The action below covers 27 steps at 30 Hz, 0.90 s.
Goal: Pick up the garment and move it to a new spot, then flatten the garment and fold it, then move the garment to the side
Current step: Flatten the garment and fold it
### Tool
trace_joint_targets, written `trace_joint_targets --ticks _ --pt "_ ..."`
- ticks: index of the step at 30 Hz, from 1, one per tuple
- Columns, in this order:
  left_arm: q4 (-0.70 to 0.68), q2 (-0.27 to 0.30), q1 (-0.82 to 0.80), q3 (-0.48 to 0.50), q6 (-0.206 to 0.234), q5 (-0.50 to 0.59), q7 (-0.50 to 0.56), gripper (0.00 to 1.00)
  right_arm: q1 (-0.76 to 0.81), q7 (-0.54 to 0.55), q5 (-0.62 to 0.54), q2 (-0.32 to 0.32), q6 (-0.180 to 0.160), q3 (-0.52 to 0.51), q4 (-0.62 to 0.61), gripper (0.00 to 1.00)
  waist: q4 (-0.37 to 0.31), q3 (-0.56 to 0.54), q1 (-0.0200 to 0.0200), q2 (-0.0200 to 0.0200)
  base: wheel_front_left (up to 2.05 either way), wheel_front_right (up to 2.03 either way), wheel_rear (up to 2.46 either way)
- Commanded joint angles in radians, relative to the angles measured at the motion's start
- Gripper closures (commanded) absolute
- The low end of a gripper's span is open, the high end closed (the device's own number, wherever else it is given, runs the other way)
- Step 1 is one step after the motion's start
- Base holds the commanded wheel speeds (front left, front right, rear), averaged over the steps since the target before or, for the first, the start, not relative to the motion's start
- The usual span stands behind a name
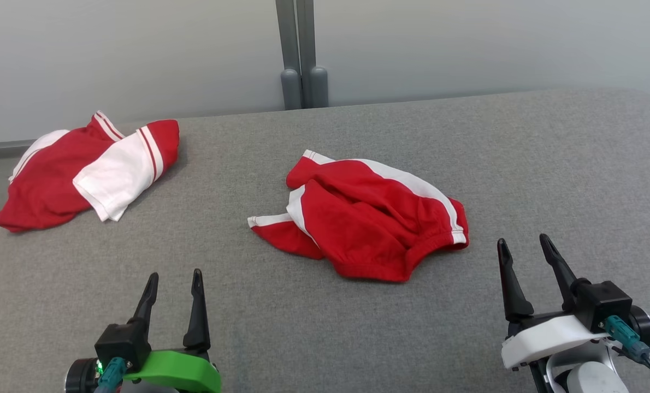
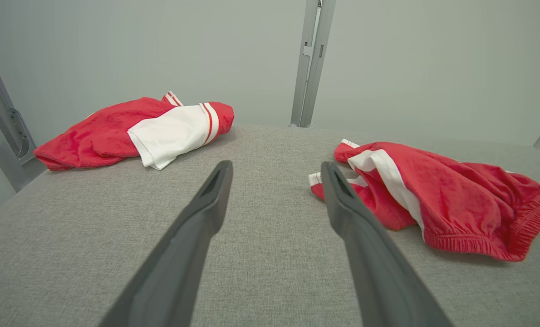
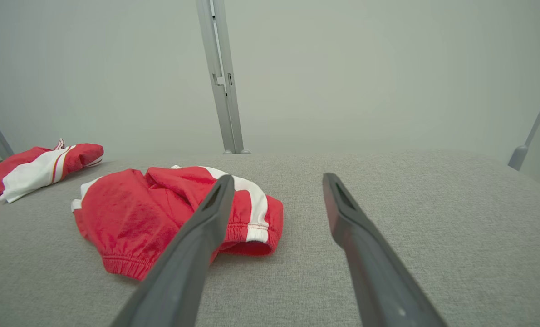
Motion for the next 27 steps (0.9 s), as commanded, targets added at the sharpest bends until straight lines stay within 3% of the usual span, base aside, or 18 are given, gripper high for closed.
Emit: trace_joint_targets --ticks 1,13,19,27 --pt "0.003 -0.005 0.010 0.008 -0.006 0.011 -0.001 0.00 0.002 -0.003 0.001 -0.002 0.000 -0.004 0.000 0.00 0.002 0.001 0.0000 0.0000 0.00 0.00 0.00" --pt "-0.006 -0.026 -0.018 0.035 -0.032 0.049 -0.001 0.00 -0.063 -0.003 -0.044 -0.002 0.000 0.008 0.019 0.00 0.037 0.038 0.0000 0.0000 0.00 0.00 0.00" --pt "-0.028 -0.040 -0.044 0.031 -0.038 0.068 -0.001 0.00 -0.215 0.023 -0.113 -0.002 0.000 0.015 0.156 0.00 0.095 0.090 0.0000 0.0000 0.00 0.00 0.00" --pt "-0.014 -0.051 -0.070 0.002 -0.038 0.057 -0.001 0.00 -0.447 0.229 -0.144 -0.027 0.000 -0.010 0.412 0.00 0.206 0.158 0.0000 0.0000 0.00 0.00 0.00"
